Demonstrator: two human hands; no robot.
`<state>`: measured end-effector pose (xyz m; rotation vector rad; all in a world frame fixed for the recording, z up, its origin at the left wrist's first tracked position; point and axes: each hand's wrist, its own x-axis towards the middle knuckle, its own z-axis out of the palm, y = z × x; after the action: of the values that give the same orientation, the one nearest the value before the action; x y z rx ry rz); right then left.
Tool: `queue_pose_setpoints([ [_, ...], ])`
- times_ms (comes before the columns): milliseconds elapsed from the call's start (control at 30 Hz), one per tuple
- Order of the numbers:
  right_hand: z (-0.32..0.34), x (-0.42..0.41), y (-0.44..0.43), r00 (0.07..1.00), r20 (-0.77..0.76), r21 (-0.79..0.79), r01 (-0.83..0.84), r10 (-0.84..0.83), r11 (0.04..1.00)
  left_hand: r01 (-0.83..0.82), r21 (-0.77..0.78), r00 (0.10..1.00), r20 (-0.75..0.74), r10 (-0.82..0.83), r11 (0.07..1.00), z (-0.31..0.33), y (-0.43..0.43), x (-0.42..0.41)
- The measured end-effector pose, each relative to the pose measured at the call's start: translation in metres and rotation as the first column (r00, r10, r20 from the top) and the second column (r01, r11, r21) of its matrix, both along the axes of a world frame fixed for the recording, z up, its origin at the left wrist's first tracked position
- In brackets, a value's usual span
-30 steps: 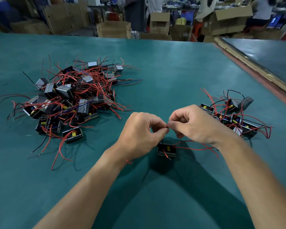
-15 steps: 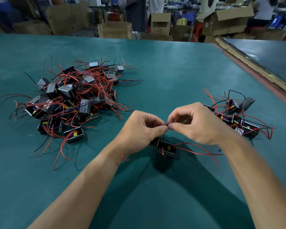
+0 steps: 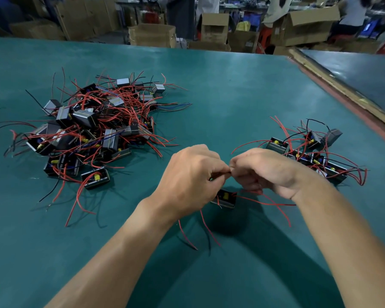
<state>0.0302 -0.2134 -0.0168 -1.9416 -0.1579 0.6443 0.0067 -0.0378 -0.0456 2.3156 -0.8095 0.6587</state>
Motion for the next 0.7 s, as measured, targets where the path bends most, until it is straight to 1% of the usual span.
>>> queue_pose_setpoints([
  [67,0.0003,0.0018,-0.0016,0.998,-0.062,0.041,0.02,-0.017,0.999,0.004,0.018,1.0,0.005,-0.004,1.0,0.001,0.0006,-0.0003],
  [100,0.0004,0.0017,-0.0035,0.998,-0.064,0.054,0.011,-0.007,0.998,0.0,0.015,1.0,-0.005,0.0,1.0,0.0016,0.0014,-0.0004],
  [200,-0.0007,-0.0012,-0.0076,0.997,0.033,0.04,-0.074,0.073,0.996,-0.03,-0.015,0.997,-0.066,0.029,0.999,0.0033,0.0052,-0.0002],
  [300,-0.0013,-0.0025,-0.0067,0.993,0.084,0.034,-0.086,0.083,0.996,-0.038,-0.03,0.995,-0.099,0.035,0.999,0.004,0.0062,-0.0011],
  [367,-0.0021,-0.0005,-0.006,0.997,0.059,0.039,-0.057,0.054,0.998,-0.037,-0.044,0.993,-0.117,0.031,0.998,0.0034,0.0058,-0.001],
  [467,-0.0037,0.0021,-0.0041,0.999,-0.032,0.028,0.003,-0.002,1.0,-0.027,-0.044,0.989,-0.148,0.02,0.999,0.002,0.0046,-0.0005],
  [567,-0.0045,0.0021,-0.0035,0.998,-0.054,0.01,0.032,-0.032,0.999,-0.034,-0.042,0.981,-0.191,0.025,0.999,0.0013,0.0033,-0.0002],
  [600,-0.0052,0.0017,-0.0023,0.999,-0.023,-0.001,0.037,-0.037,0.999,-0.053,-0.043,0.975,-0.216,0.042,0.998,0.0009,0.0038,0.0001],
  [633,-0.0065,0.0014,-0.0013,0.998,0.047,-0.028,0.041,-0.04,0.999,-0.079,-0.051,0.966,-0.251,0.064,0.996,0.0003,0.0046,0.001],
  [700,-0.0082,0.0004,0.001,0.958,0.28,-0.07,0.083,-0.06,0.994,-0.14,-0.105,0.932,-0.349,0.096,0.985,-0.0019,0.0071,0.0046],
])
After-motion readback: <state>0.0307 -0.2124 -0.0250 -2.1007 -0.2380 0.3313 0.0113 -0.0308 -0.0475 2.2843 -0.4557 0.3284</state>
